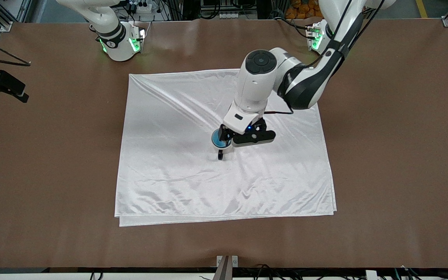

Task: Place blue cup into white mug on cloth

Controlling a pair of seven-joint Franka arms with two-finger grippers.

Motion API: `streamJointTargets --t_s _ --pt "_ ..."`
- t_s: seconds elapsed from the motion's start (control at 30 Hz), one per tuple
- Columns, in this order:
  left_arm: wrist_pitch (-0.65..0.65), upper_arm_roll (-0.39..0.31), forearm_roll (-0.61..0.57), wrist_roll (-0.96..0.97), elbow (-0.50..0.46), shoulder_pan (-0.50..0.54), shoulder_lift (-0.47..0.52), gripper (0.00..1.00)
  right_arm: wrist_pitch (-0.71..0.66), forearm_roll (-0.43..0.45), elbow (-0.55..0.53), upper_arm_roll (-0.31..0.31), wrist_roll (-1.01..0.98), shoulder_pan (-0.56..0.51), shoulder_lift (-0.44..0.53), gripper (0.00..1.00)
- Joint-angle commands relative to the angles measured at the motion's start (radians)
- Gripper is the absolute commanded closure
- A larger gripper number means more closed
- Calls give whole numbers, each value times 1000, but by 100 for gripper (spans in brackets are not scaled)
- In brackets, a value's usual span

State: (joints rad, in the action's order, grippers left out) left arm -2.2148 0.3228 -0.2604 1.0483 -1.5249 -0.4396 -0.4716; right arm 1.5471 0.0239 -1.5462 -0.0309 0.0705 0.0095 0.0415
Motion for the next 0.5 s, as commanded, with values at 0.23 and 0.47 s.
streamJointTargets --t_s 0.23,0.47 --pt "129 1 -30 -7 -23 64 139 0 -9 -1 -2 5 2 7 6 0" --pt "194 4 -20 -94 -21 131 205 0 1 -1 -11 -8 2 24 8 0"
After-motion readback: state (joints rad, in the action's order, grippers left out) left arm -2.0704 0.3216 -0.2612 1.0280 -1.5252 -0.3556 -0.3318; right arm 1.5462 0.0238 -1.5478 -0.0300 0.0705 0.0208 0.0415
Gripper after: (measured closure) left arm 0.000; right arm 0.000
